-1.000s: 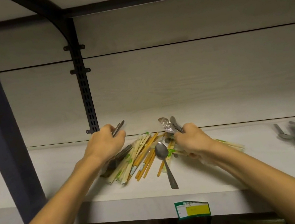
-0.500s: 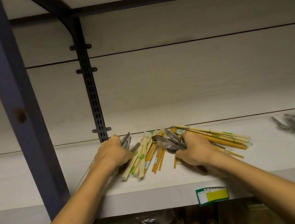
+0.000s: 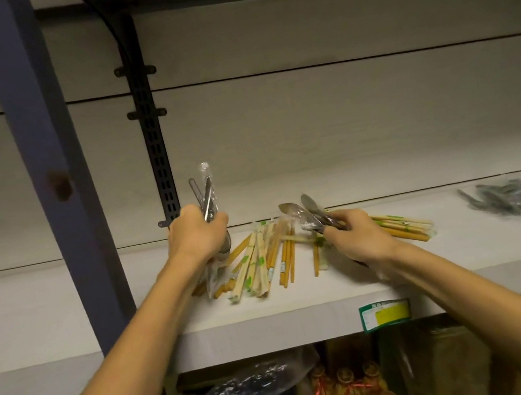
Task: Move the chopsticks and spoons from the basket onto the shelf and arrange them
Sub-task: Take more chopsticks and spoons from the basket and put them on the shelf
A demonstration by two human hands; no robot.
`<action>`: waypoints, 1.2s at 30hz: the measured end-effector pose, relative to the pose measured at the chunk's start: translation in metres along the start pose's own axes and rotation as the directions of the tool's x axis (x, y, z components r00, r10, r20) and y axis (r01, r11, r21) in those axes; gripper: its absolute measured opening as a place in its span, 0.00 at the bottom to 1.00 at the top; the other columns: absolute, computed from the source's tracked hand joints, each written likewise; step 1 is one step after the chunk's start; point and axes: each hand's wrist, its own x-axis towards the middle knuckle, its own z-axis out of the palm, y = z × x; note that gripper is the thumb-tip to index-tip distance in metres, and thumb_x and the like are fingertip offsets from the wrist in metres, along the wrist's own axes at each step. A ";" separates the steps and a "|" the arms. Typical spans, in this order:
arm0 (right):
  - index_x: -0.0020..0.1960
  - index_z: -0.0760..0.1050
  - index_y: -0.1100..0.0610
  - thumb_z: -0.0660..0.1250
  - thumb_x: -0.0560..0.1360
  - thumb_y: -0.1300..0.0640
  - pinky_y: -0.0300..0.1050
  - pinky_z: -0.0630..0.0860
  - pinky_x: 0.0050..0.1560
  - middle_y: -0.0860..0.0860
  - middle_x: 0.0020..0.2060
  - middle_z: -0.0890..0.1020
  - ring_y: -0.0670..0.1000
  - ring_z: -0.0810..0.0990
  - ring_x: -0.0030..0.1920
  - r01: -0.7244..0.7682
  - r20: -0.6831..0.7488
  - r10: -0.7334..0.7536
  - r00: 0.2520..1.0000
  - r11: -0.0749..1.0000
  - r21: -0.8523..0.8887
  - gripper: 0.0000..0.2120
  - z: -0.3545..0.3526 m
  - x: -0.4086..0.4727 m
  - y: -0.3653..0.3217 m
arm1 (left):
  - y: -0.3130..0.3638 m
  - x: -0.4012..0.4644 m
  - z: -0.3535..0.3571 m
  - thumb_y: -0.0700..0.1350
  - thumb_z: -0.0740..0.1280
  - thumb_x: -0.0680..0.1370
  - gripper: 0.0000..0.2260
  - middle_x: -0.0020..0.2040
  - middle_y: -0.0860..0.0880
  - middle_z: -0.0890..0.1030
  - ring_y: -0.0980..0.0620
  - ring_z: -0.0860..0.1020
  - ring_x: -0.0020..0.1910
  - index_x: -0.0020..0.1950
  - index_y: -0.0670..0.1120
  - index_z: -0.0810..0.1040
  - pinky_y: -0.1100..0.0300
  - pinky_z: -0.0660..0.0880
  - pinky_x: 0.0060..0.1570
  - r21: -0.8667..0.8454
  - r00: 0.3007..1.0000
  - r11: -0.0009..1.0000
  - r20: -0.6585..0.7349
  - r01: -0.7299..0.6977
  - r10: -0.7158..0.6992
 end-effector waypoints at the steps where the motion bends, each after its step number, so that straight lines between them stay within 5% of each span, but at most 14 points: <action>1: 0.55 0.79 0.51 0.61 0.77 0.60 0.36 0.64 0.28 0.44 0.29 0.75 0.43 0.69 0.28 -0.009 -0.012 0.010 1.000 0.998 0.057 0.11 -0.001 -0.001 0.000 | 0.004 -0.001 0.001 0.46 0.63 0.76 0.09 0.35 0.43 0.77 0.44 0.72 0.31 0.46 0.40 0.77 0.54 0.71 0.33 -0.056 1.000 0.998 0.022 -0.011 0.012; 6: 0.49 0.76 0.48 0.61 0.78 0.61 0.32 0.59 0.19 0.46 0.27 0.75 0.39 0.65 0.19 -0.027 -0.085 0.050 0.995 0.966 0.258 0.10 -0.019 -0.008 0.002 | 0.035 -0.008 0.018 0.45 0.64 0.76 0.05 0.30 0.49 0.73 0.51 0.69 0.24 0.44 0.45 0.77 0.62 0.64 0.23 -0.217 0.987 0.974 0.127 -0.070 0.100; 11: 0.44 0.76 0.49 0.60 0.77 0.63 0.33 0.60 0.22 0.51 0.30 0.72 0.41 0.64 0.22 0.010 -0.170 0.029 0.985 0.974 0.225 0.11 -0.057 -0.017 0.017 | 0.076 -0.013 0.051 0.45 0.64 0.75 0.06 0.27 0.50 0.71 0.52 0.66 0.20 0.42 0.43 0.77 0.66 0.59 0.19 -0.332 0.965 0.936 0.185 -0.115 0.184; 16: 0.50 0.77 0.58 0.60 0.76 0.64 0.33 0.59 0.20 0.54 0.32 0.70 0.41 0.62 0.20 0.001 -0.236 0.060 0.970 0.968 0.251 0.08 -0.110 -0.025 0.051 | 0.120 -0.028 0.105 0.44 0.65 0.74 0.05 0.25 0.51 0.72 0.56 0.65 0.16 0.39 0.45 0.76 0.68 0.58 0.17 -0.357 0.935 0.926 0.273 -0.119 0.225; 21: 0.48 0.78 0.52 0.59 0.75 0.65 0.32 0.59 0.20 0.50 0.29 0.71 0.41 0.63 0.20 0.036 -0.317 0.059 0.947 0.957 0.287 0.12 -0.173 -0.029 0.098 | 0.169 -0.047 0.167 0.42 0.65 0.74 0.04 0.25 0.51 0.70 0.54 0.65 0.18 0.40 0.44 0.76 0.67 0.59 0.19 -0.379 0.907 0.916 0.327 -0.133 0.267; 24: 0.53 0.78 0.52 0.60 0.75 0.63 0.33 0.61 0.20 0.44 0.24 0.72 0.42 0.64 0.20 0.030 -0.328 0.040 0.944 0.978 0.207 0.13 -0.217 -0.021 0.134 | 0.202 -0.057 0.205 0.42 0.65 0.74 0.04 0.20 0.51 0.69 0.55 0.63 0.15 0.41 0.42 0.76 0.68 0.58 0.18 -0.349 0.889 0.926 0.364 -0.145 0.277; 29: 0.48 0.78 0.48 0.63 0.73 0.59 0.42 0.69 0.31 0.47 0.29 0.78 0.45 0.72 0.27 0.015 -0.307 -0.009 0.952 1.000 0.020 0.10 -0.293 0.003 0.194 | 0.248 -0.068 0.272 0.42 0.64 0.75 0.04 0.16 0.53 0.68 0.56 0.62 0.12 0.44 0.42 0.75 0.70 0.56 0.16 -0.240 0.855 0.960 0.459 -0.142 0.241; 33: 0.50 0.78 0.51 0.63 0.74 0.58 0.40 0.71 0.31 0.47 0.30 0.80 0.45 0.76 0.27 -0.001 -0.184 -0.025 0.983 0.990 -0.138 0.08 -0.333 0.031 0.238 | 0.270 -0.070 0.320 0.43 0.64 0.75 0.04 0.24 0.48 0.72 0.54 0.66 0.17 0.47 0.42 0.75 0.66 0.59 0.16 -0.190 0.869 0.976 0.461 -0.105 0.183; 36: 0.51 0.78 0.48 0.63 0.76 0.55 0.42 0.72 0.37 0.46 0.36 0.81 0.48 0.79 0.37 0.008 -0.080 -0.034 0.996 0.951 -0.309 0.07 -0.349 0.052 0.257 | 0.281 -0.073 0.349 0.42 0.65 0.74 0.03 0.28 0.46 0.75 0.51 0.70 0.20 0.47 0.44 0.74 0.65 0.61 0.18 -0.141 0.895 0.986 0.424 -0.084 0.137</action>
